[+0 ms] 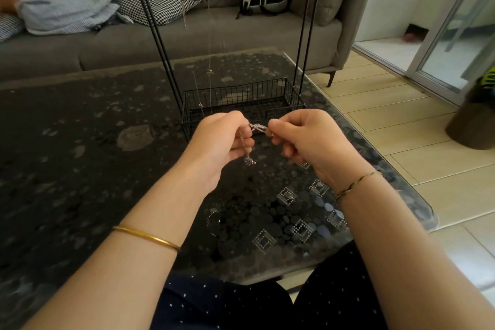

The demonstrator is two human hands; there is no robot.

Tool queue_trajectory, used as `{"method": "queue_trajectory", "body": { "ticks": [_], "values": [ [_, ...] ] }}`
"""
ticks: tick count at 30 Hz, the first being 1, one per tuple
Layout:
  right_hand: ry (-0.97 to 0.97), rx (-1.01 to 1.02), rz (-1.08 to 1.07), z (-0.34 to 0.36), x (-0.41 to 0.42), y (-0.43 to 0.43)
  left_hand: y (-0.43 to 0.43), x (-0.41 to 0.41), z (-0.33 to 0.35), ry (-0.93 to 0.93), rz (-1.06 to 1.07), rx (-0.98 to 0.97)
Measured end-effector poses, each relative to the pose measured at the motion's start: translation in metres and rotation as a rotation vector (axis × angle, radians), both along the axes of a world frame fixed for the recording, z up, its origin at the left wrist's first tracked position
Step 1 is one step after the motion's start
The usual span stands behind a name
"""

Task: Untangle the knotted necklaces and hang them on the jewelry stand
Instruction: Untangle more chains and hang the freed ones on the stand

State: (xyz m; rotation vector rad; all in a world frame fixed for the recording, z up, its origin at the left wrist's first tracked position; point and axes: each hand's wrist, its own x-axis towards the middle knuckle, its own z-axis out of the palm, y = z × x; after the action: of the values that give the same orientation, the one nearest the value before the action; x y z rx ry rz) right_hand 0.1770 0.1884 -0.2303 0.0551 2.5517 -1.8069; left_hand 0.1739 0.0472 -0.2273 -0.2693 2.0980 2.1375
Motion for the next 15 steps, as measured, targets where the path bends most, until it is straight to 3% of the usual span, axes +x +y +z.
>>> {"method": "queue_trajectory", "body": {
  "ticks": [4, 15],
  "values": [
    [0.027, -0.083, -0.065, 0.0003, -0.0009, 0.0005, -0.0003, 0.0011, -0.0019, -0.062, -0.082, -0.05],
    [-0.227, -0.669, -0.131, 0.0039, -0.0046, 0.0028, -0.0014, 0.0017, -0.0089, 0.043, -0.154, -0.218]
  ]
}}
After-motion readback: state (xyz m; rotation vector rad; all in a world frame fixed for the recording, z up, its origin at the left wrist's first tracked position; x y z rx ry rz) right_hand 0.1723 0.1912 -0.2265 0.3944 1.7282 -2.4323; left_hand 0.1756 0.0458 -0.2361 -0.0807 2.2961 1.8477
